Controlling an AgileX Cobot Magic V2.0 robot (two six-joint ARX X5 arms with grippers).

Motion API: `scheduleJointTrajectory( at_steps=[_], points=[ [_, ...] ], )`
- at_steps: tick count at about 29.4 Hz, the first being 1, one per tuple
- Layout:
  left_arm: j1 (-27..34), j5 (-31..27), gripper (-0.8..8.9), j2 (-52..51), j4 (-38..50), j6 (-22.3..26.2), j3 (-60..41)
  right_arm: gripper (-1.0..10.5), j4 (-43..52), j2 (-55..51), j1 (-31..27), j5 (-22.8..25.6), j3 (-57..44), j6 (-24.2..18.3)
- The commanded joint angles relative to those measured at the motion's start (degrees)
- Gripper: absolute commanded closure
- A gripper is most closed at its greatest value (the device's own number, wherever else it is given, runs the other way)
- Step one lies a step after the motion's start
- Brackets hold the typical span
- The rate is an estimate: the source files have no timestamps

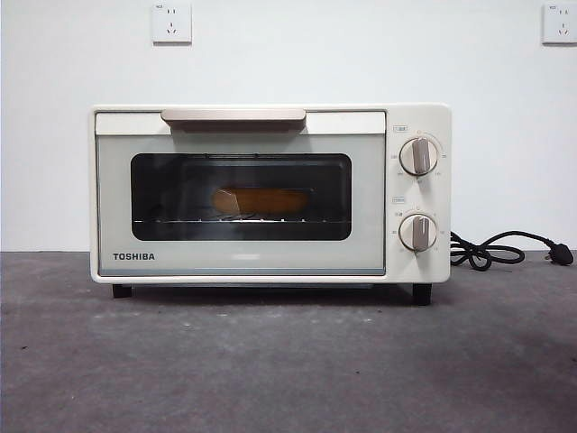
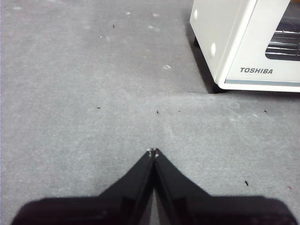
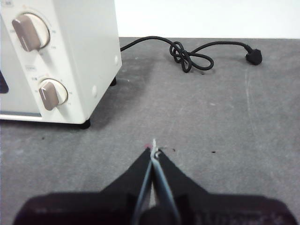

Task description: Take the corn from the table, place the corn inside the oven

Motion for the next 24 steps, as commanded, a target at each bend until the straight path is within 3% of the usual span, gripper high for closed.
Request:
scheduleJointTrajectory(
  at_steps=[1, 24],
  points=[
    [0.2, 0.0, 8.17, 0.0, 0.5, 0.7, -0.3, 9.5, 0.4, -0.1, 0.1, -0.2, -0.6, 2.5],
    [0.2, 0.0, 8.17, 0.0, 0.5, 0.7, -0.3, 9.5, 0.4, -0.1, 0.0, 1.4, -0.6, 1.9]
  ],
)
